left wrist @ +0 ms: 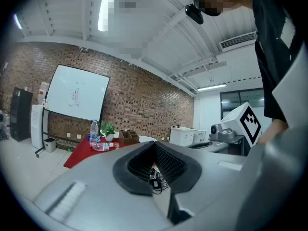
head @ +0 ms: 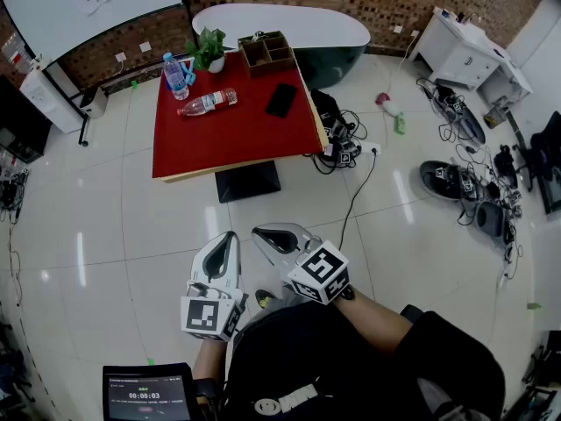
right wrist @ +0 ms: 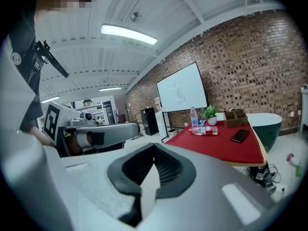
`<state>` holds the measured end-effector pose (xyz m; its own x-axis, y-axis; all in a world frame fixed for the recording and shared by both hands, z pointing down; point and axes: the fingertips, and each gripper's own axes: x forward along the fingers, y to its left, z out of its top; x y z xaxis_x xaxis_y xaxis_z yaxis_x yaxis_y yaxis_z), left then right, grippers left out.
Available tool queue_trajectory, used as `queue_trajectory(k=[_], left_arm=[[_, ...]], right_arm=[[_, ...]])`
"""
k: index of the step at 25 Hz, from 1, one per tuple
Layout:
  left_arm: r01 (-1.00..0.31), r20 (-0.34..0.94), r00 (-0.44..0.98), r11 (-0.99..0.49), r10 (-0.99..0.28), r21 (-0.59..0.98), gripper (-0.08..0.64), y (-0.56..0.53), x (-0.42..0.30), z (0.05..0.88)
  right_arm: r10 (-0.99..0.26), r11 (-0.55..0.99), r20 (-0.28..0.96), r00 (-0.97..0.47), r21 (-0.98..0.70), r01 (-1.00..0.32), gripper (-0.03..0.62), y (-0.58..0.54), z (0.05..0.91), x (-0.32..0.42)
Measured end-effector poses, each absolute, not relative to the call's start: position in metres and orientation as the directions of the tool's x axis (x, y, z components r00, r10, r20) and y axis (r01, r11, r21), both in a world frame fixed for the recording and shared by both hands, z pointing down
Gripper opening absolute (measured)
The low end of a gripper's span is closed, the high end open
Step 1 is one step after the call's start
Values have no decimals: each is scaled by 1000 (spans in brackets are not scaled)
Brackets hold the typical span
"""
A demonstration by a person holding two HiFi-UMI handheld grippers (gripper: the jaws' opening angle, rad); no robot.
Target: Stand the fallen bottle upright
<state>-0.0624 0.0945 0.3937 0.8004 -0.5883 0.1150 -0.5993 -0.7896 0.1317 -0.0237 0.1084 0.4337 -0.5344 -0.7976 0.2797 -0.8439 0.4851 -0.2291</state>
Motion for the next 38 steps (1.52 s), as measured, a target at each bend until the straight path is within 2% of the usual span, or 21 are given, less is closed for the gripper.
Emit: queue_trajectory(k=[7, 14, 23, 27, 31, 34, 38], left_arm=[[-611, 120, 791, -782, -600, 120, 5, 69, -61, 397], [-650, 136, 759, -752, -636, 107, 5, -38, -31, 414], [-700, 142, 711, -711, -688, 63, 5, -161, 27, 407], [-733, 152, 676, -680, -721, 35, 5, -202, 41, 396], [-758, 166, 647, -651, -744, 40, 5, -233, 34, 396], [-770, 169, 635, -637, -754, 47, 5, -252, 21, 402], [-787, 175, 614, -615, -770, 56, 5, -269, 2, 409]], right_arm=[[-822, 457, 265, -504, -220, -862, 5, 86, 435, -8], [-828, 441, 258, -497, -247, -863, 5, -22, 461, 44], [-764, 571, 251, -595, -169, -804, 5, -161, 443, 103], [-660, 696, 306, -686, -93, -712, 6, -214, 446, 99], [-594, 765, 448, -668, 58, -641, 11, -263, 471, 86], [-554, 809, 590, -587, 215, -547, 62, -297, 499, 76], [-502, 862, 773, -388, 410, -299, 254, -344, 557, 58]])
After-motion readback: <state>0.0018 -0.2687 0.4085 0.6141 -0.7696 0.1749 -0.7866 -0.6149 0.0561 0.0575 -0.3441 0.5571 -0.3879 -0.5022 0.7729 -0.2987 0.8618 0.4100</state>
